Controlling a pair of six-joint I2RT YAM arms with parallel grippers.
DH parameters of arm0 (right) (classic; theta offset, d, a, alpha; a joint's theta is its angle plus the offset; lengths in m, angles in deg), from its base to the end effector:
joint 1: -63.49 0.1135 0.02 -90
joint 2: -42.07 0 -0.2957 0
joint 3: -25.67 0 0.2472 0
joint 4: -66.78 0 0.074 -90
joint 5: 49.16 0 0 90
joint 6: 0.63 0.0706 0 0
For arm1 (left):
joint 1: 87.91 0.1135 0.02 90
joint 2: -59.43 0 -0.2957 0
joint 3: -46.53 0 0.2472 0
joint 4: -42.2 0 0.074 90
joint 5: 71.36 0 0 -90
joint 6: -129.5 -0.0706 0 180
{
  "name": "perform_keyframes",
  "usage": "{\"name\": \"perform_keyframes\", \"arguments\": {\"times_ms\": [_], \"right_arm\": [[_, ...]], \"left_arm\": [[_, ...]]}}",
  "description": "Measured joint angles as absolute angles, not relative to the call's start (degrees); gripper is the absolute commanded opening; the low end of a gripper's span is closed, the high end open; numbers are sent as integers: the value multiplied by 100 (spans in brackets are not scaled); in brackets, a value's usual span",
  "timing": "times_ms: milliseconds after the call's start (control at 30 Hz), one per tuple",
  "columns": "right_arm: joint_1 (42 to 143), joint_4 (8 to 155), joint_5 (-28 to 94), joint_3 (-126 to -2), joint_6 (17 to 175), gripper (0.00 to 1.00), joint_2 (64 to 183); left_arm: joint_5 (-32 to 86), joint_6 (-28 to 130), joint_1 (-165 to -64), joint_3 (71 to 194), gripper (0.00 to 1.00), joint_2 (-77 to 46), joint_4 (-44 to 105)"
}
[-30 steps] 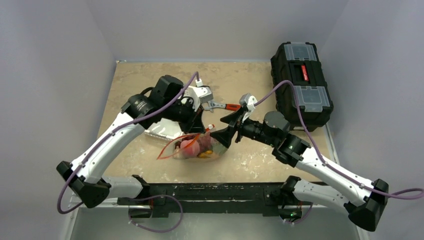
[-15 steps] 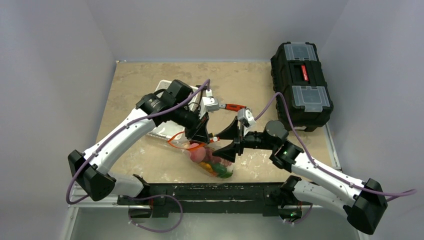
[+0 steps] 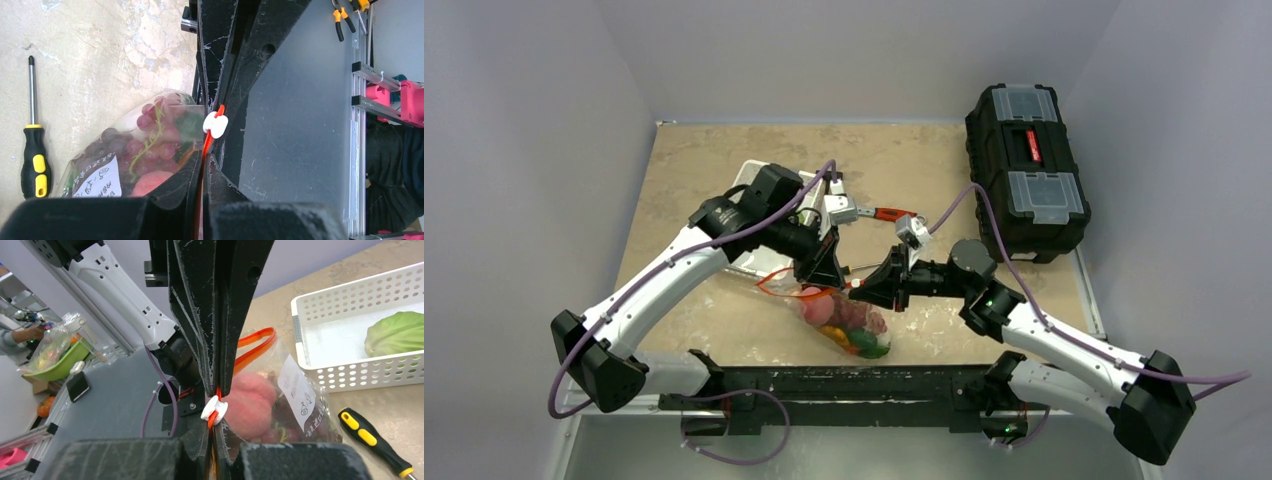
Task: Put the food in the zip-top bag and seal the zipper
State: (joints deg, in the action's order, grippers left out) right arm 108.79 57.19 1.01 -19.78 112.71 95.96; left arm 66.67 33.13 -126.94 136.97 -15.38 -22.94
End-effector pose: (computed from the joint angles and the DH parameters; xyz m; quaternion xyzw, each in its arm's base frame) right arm 0.1215 0.1871 0.3187 -0.3642 0.5997 0.5755 0.4201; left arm 0.1684 -0.2041 0.3733 0.4606 0.7363 -0.4553 0.1960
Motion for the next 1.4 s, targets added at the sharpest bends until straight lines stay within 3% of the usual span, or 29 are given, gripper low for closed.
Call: {"name": "perform_keyframes", "arguments": {"times_ms": [133, 167, 200, 267, 367, 567, 733, 867, 1000, 1100, 1200, 1400], "right_arm": [[10881, 5754, 184, -1978, 11323, 0, 9524], [10881, 5769, 212, -1978, 11341, 0, 9487], [10881, 5775, 230, -1975, 11352, 0, 9456], [10881, 5789, 249, -1969, 11397, 0, 9382], [10881, 5780, 262, -1908, 11448, 0, 9303], [10886, 5791, 254, -1895, 11489, 0, 9299], [10886, 5915, 260, -1892, 11483, 0, 9187], [10886, 6014, 280, -1892, 11463, 0, 9150], [10886, 6287, 481, -1947, 11465, 34, 9152], [10886, 7015, 702, -2279, 11428, 51, 9196], [10886, 7793, 931, -2775, 11450, 56, 9231], [10807, 9065, 1091, -3822, 11474, 56, 9325]], "left_arm": [[6673, 3405, -12707, 13625, 3, -1435, -2200], [6667, 3422, -12725, 13621, 11, -1415, -2169], [6649, 3437, -12746, 13619, 25, -1402, -2139], [6601, 3442, -12784, 13614, 39, -1380, -2066], [6553, 3457, -12823, 13540, 44, -1341, -1979], [6680, 3424, -12858, 13404, 41, -1343, -1962], [6796, 3394, -12860, 13391, 15, -1387, -1981], [6817, 3391, -12860, 13391, 0, -1420, -1994], [6798, 3387, -12862, 13376, 0, -1422, -1986], [6793, 3391, -12862, 13343, 0, -1415, -1944], [6789, 3396, -12878, 13275, 0, -1367, -1894], [6745, 3391, -12884, 13201, 0, -1151, -1874]]}}
